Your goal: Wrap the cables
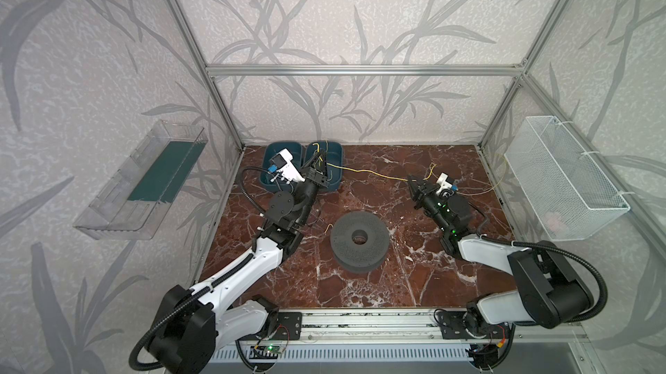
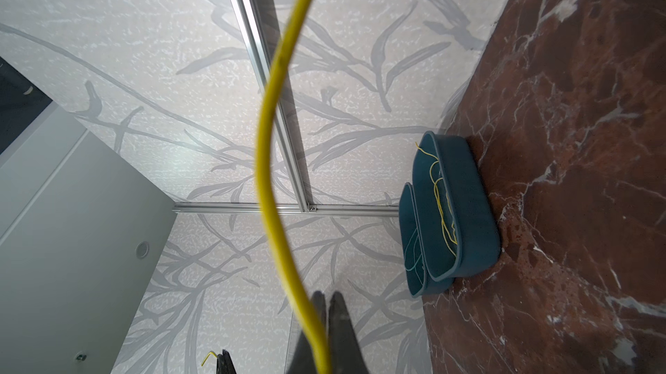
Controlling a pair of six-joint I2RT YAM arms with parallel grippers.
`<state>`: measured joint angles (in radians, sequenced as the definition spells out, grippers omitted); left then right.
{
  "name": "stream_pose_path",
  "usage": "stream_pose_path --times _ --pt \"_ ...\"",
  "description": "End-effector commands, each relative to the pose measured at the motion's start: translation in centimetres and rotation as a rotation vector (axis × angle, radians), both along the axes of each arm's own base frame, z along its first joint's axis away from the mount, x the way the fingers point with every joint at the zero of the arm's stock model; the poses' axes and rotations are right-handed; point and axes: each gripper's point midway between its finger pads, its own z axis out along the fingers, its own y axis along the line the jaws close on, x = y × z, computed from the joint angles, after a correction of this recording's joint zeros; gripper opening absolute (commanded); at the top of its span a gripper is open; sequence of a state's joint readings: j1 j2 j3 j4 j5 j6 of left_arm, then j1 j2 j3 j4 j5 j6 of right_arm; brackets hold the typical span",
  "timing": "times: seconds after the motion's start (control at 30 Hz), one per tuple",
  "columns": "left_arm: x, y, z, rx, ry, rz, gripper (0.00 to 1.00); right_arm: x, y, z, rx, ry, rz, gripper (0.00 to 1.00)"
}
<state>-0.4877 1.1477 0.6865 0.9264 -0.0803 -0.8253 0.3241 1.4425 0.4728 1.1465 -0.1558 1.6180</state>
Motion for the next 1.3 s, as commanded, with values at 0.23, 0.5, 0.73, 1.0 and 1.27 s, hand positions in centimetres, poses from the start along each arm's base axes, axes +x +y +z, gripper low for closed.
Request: stream_pose_path --times 0.23,0.5,0.73,1.0,1.27 --pt "-0.9 0.5 7.4 -0.081 -0.197 -0.052 0.00 -0.6 -2.9 -4.6 -0.167 0.161 0.053 0.56" --pt "0.6 -4.2 4.6 0.035 -0.128 -0.211 0.00 -6.0 -1.3 -0.3 -0.531 0.046 0.239 0.58" --pt "-0.4 -6.8 2.3 0.157 -0.092 -0.241 0.00 -10.0 2.0 7.6 -0.992 -0.272 0.327 0.59" --pt "-1.7 -9.6 0.4 0.228 -0.032 -0.300 0.00 -11.6 10.5 7.0 -1.575 -0.684 0.491 0.58" --pt "-3.0 -9.3 0.0 0.184 0.003 -0.328 0.00 -9.9 13.5 6.7 -1.657 -0.778 0.418 0.38"
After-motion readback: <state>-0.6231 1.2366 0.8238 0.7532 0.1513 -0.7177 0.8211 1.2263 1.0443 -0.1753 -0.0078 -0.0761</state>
